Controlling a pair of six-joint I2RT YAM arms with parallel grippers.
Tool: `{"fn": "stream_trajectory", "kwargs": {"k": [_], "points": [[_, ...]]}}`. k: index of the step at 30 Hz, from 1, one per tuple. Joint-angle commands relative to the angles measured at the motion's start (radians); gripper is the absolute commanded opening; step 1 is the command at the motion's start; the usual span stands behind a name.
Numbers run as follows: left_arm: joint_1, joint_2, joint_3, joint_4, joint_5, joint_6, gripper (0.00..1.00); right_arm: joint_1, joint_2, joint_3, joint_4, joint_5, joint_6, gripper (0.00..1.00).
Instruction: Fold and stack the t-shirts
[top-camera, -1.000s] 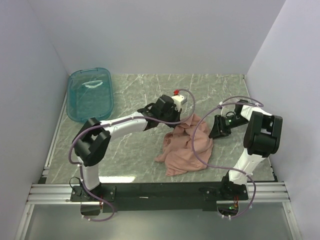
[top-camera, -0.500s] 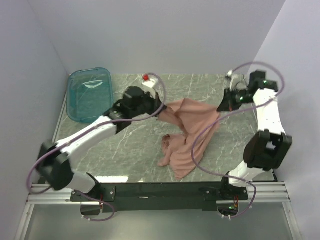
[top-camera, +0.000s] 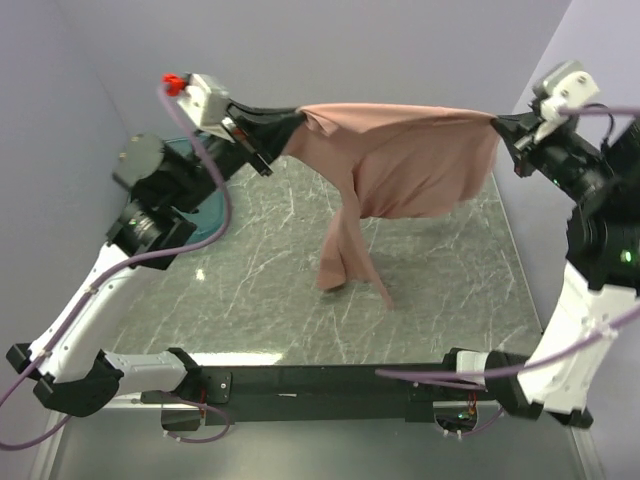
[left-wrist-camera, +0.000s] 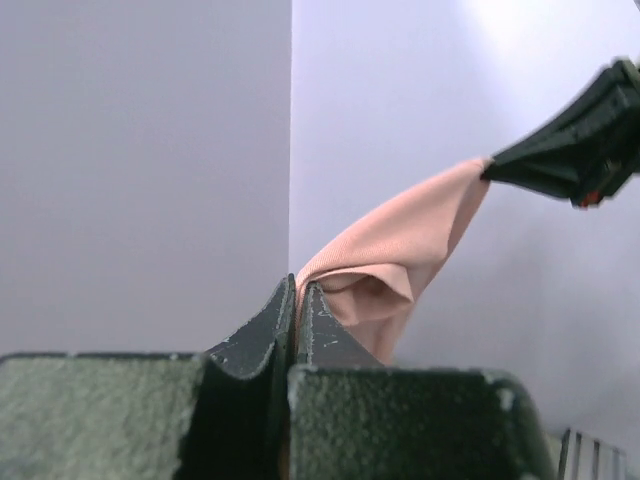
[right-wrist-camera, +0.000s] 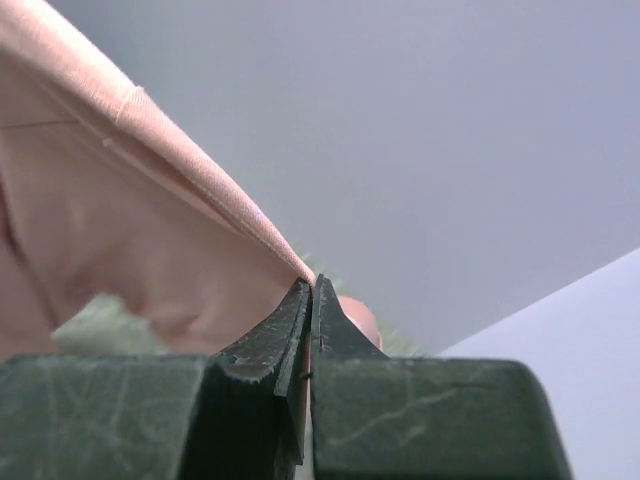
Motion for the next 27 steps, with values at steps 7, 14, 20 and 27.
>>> {"fn": "stream_trajectory", "kwargs": {"k": [7, 14, 20, 27], "points": [[0.008, -0.05, 0.197, 0.049, -0.058, 0.09, 0.0, -0.009, -0.097, -0.02, 0.313, 0.115, 0.118, 0.0], [0.008, -0.08, 0.109, 0.04, -0.156, 0.128, 0.0, -0.006, -0.087, -0.092, 0.308, 0.074, 0.145, 0.0], [0.066, -0.047, 0.03, 0.046, -0.273, 0.144, 0.0, 0.083, -0.031, -0.217, 0.311, 0.147, 0.114, 0.0], [0.271, 0.154, 0.215, 0.075, -0.164, 0.058, 0.0, 0.154, 0.178, -0.054, 0.426, 0.288, 0.18, 0.0]]}}
